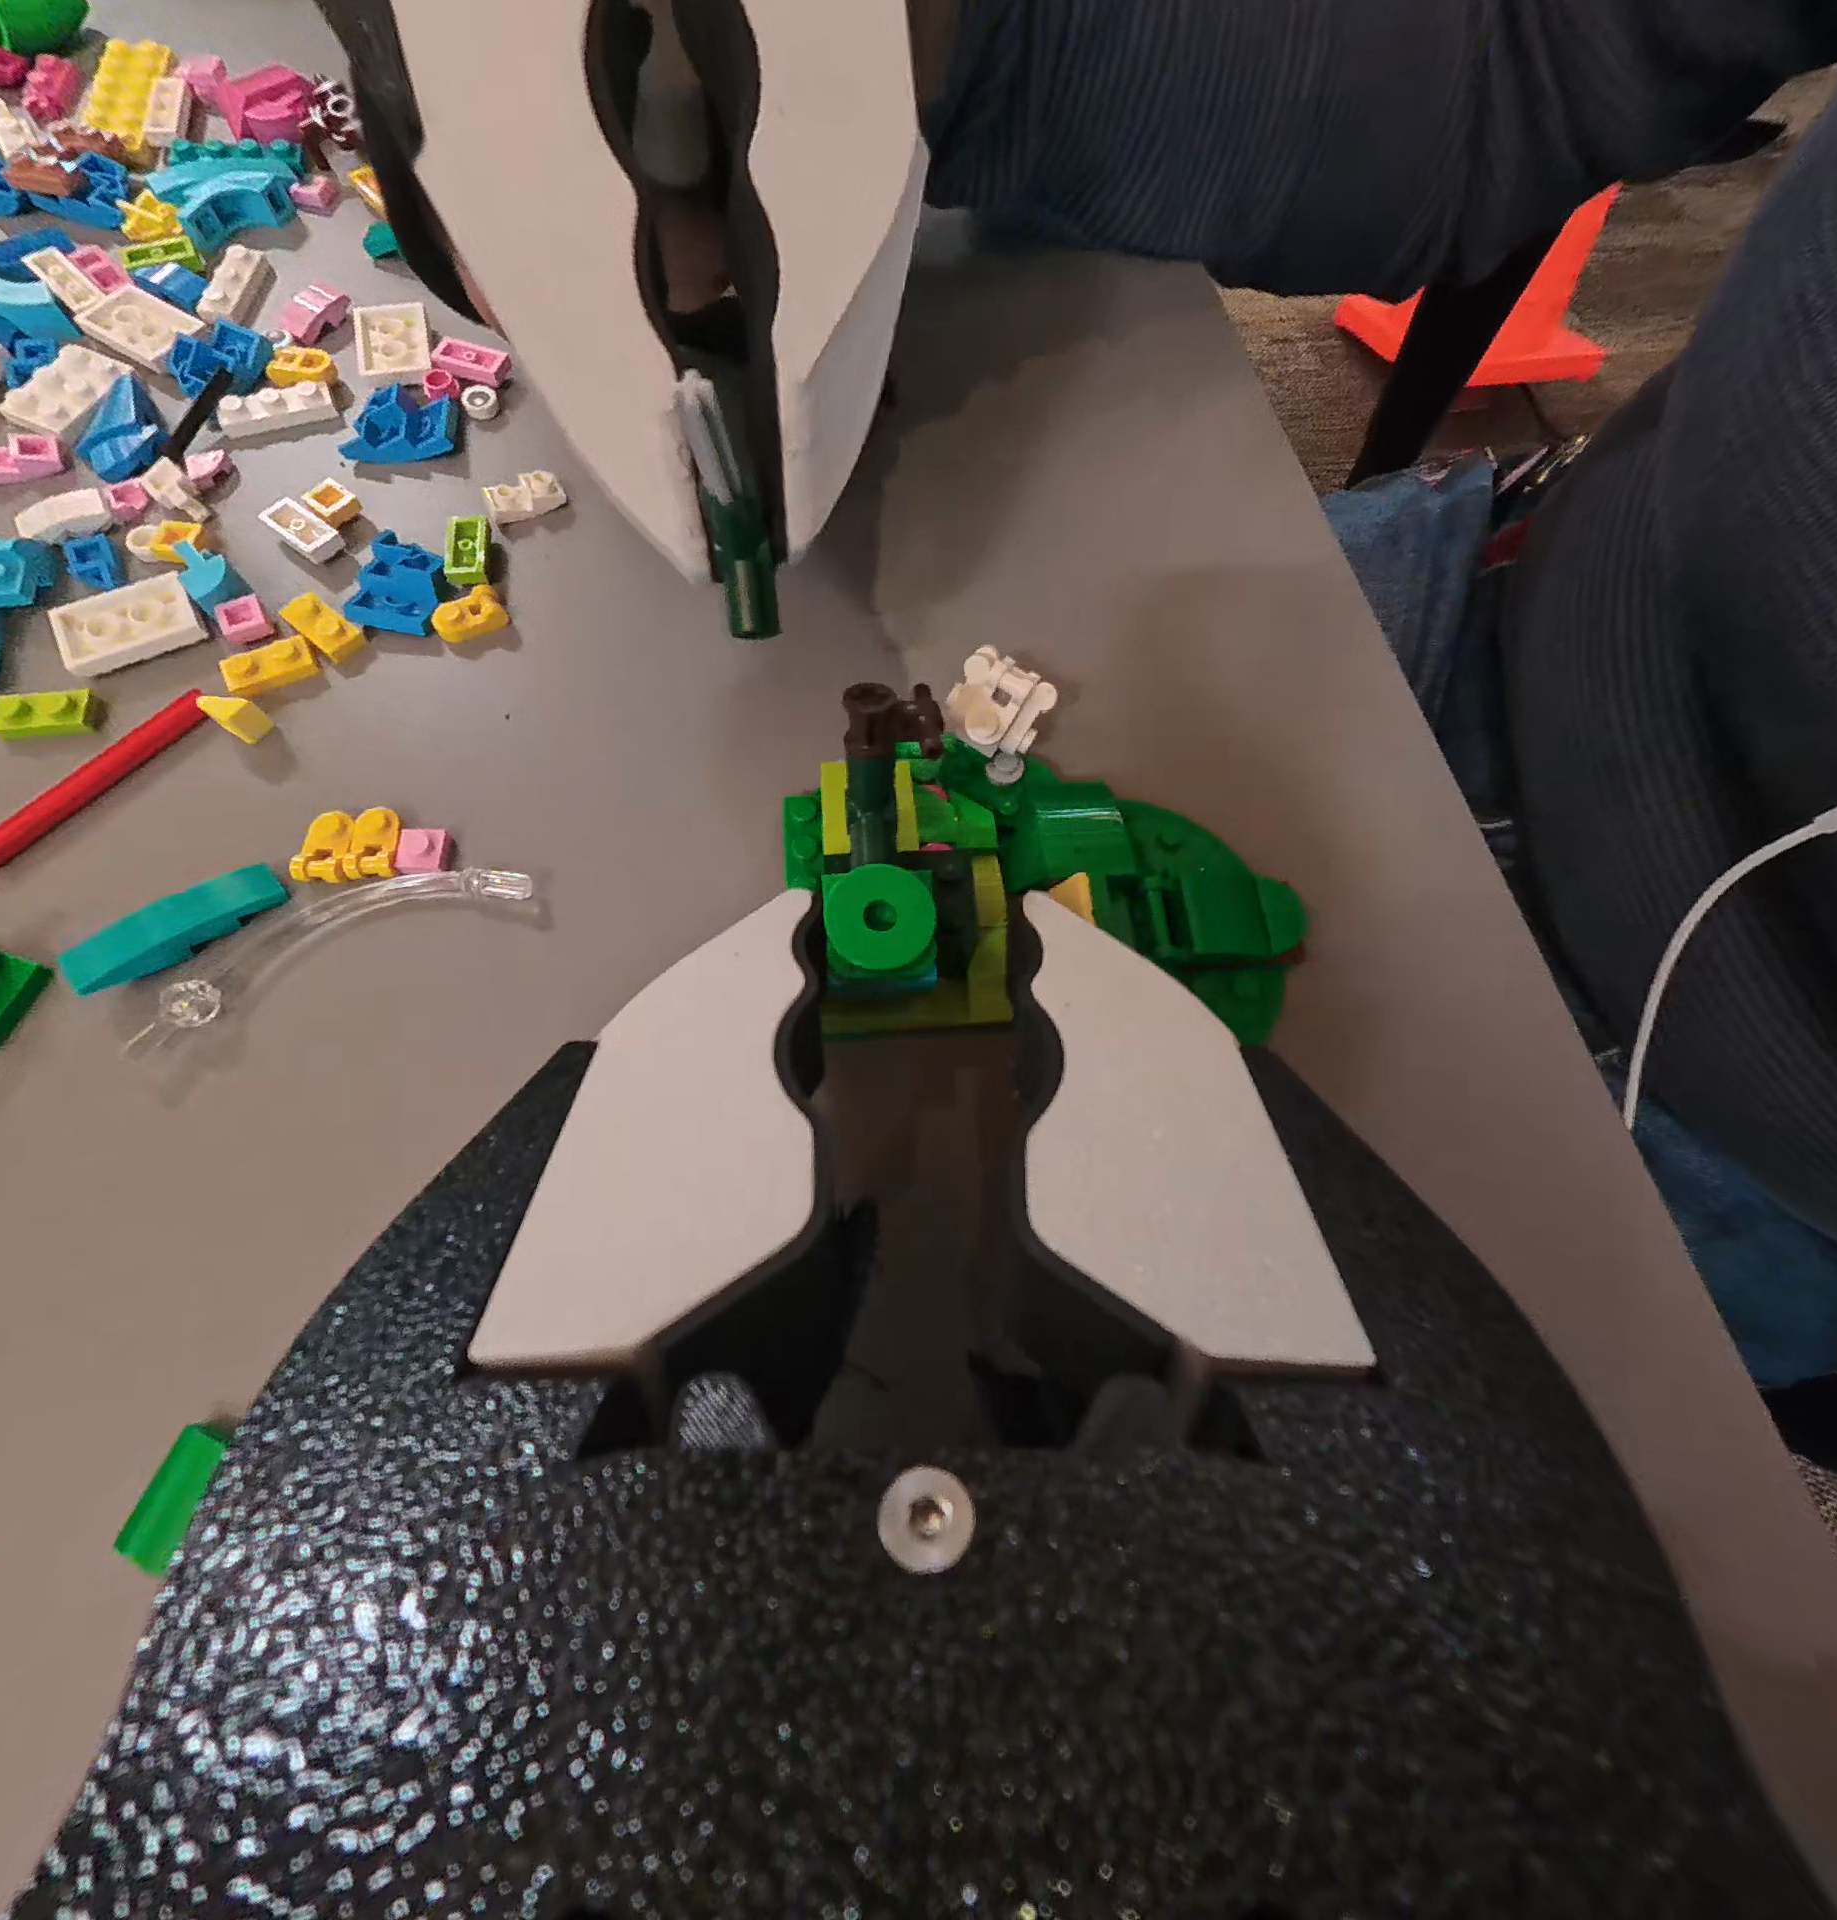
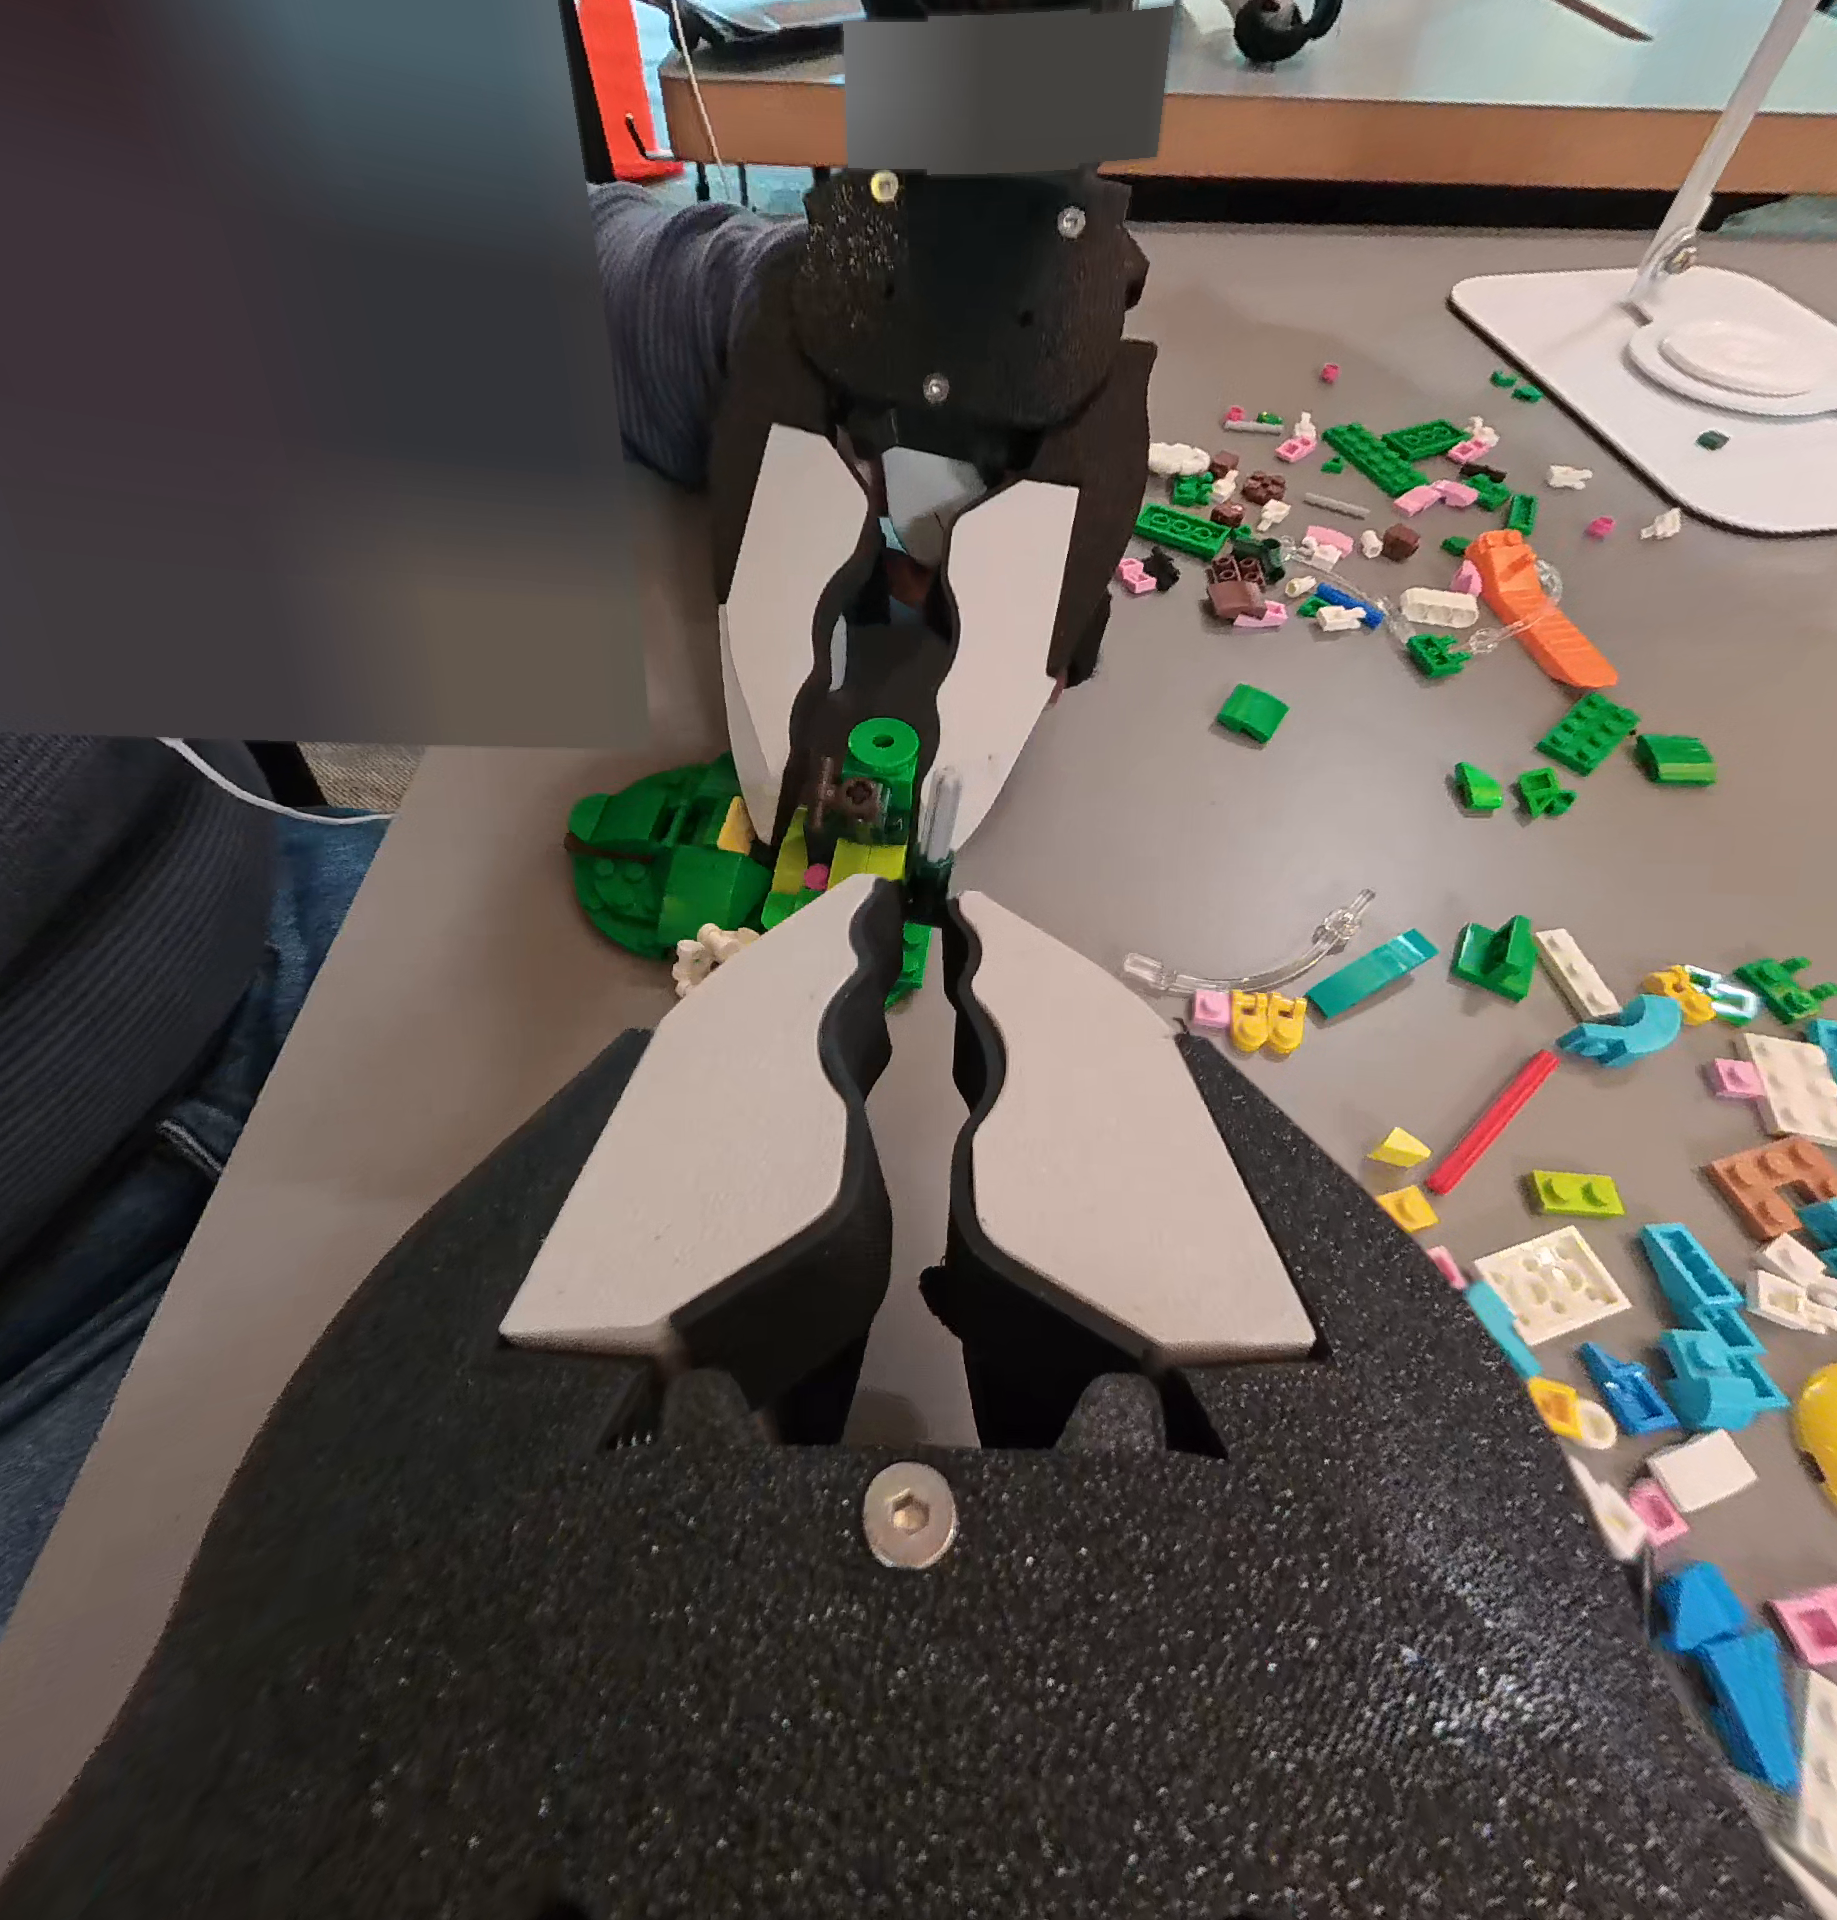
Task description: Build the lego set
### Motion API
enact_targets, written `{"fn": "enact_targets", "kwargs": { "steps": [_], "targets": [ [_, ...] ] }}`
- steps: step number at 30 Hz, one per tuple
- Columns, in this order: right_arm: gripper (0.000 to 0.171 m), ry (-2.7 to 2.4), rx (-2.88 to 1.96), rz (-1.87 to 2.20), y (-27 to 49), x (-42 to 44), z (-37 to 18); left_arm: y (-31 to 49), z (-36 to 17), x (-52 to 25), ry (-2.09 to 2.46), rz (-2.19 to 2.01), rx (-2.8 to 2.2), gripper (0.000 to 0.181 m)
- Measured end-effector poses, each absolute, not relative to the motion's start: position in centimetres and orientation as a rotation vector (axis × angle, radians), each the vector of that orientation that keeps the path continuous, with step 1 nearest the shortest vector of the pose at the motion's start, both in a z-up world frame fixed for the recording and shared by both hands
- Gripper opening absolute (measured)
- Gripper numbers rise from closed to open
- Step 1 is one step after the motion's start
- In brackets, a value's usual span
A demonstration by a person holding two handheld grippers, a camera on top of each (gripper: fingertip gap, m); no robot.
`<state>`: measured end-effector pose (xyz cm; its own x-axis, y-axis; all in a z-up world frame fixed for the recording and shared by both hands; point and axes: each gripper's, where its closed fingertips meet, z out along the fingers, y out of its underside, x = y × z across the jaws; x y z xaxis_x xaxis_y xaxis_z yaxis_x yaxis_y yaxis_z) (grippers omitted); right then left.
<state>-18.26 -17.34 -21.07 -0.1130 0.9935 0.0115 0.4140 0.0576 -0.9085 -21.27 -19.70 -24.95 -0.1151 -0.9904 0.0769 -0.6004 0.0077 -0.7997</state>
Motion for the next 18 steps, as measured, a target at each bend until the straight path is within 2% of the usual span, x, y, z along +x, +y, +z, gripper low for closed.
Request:
{"fn": "enact_targets", "kwargs": {
  "steps": [6, 14, 18],
  "targets": [
    [0.007, -1.638, -1.442, 1.062, -17.8, -18.3, -21.3, -19.5, -23.7, -21.0, 1.680, -1.079, -1.627, 0.032],
    [0.007, -1.633, -1.440, 1.079, -18.0, -18.5, -21.2, -19.5, -24.9, -20.8, 1.739, -0.986, -1.666, 0.031],
    [0.007, -1.606, -1.431, 1.056, -17.7, -18.5, -20.6, -19.3, -23.7, -20.6, 1.716, -0.925, -1.500, 0.027]
  ]
}}
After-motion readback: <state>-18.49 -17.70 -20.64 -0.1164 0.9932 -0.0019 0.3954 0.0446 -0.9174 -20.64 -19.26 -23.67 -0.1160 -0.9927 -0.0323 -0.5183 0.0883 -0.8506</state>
